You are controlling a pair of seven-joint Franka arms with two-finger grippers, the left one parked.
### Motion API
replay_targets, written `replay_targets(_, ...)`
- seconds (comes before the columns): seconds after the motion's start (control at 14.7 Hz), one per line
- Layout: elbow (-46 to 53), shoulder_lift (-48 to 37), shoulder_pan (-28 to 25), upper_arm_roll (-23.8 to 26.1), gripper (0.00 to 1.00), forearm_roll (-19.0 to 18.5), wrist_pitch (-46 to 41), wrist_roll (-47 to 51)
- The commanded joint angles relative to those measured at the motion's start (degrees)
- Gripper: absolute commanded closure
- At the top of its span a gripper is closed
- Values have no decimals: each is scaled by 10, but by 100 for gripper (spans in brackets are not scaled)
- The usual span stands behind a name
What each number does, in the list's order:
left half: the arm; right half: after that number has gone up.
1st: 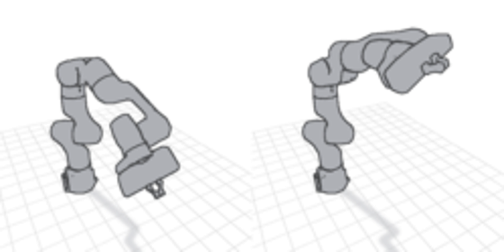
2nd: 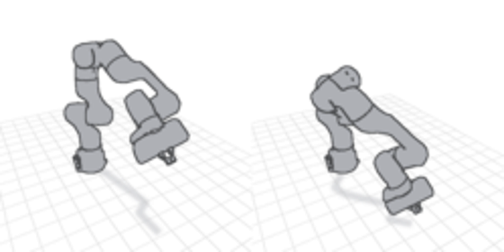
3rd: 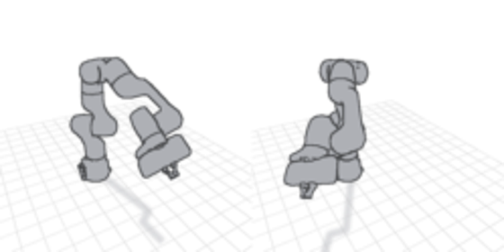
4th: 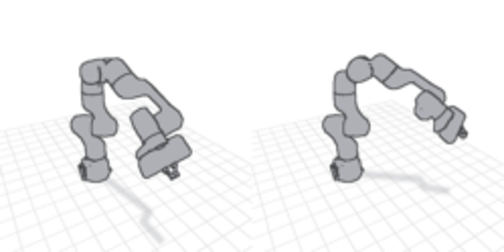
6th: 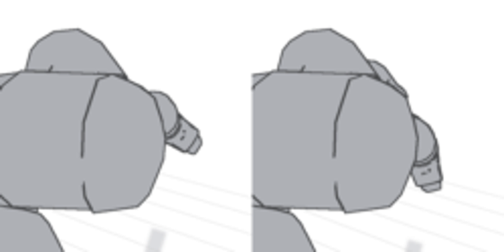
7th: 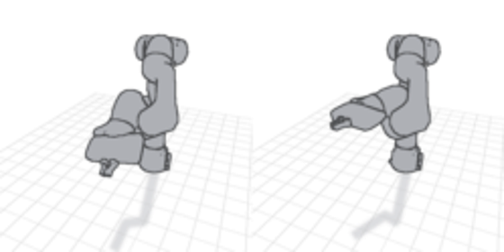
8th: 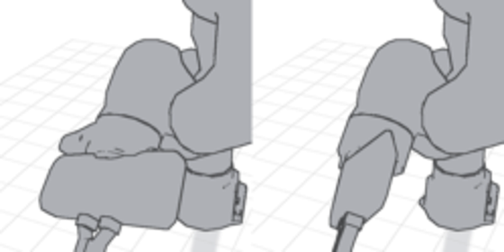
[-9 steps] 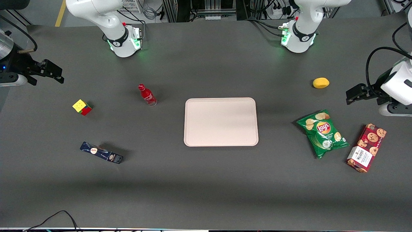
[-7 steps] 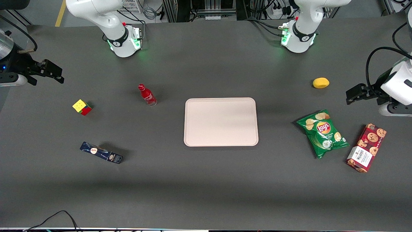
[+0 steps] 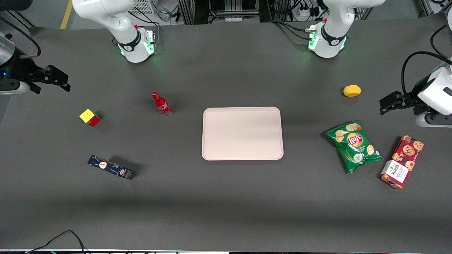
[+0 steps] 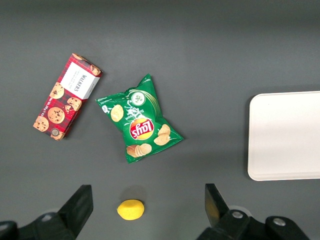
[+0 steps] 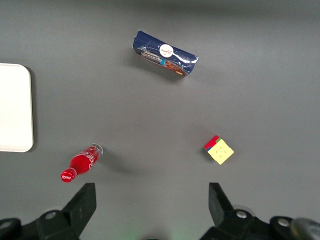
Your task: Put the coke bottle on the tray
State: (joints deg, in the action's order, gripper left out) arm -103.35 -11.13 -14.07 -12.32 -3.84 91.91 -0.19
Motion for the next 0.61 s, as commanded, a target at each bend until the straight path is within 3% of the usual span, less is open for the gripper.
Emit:
replay_targets(0.0,46,32,-3,13,0,12,-13,38)
replay_targets(0.14,48,40,-4,40,0,17,-13,44)
replay_targets(0.34,48,60,-5,73,0,66,-11,88)
replay_targets(0.54,47,79,-5,114,0,74,-4,105)
